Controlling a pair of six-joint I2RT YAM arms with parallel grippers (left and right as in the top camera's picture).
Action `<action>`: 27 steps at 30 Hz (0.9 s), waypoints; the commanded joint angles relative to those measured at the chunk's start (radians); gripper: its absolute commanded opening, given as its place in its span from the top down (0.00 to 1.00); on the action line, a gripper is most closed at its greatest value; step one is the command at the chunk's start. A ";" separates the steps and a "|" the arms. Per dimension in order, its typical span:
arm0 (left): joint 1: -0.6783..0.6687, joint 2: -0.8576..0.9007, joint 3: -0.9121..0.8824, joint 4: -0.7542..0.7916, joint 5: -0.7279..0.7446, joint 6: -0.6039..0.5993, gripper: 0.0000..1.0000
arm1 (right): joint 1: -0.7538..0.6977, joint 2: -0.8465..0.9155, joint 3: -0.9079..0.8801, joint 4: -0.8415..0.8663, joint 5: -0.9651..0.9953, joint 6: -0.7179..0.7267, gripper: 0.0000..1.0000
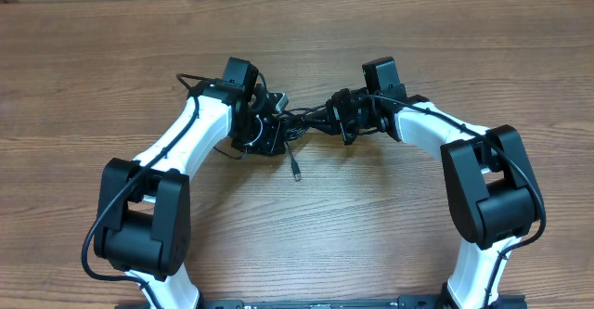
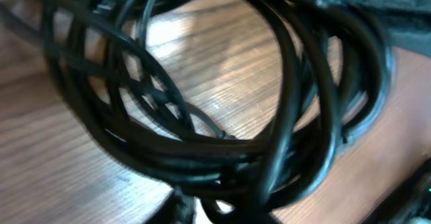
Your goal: Untangle cables
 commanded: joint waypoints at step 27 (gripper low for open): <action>0.020 -0.056 0.004 0.000 -0.467 -0.452 0.65 | 0.009 -0.005 0.014 -0.005 -0.005 -0.142 0.96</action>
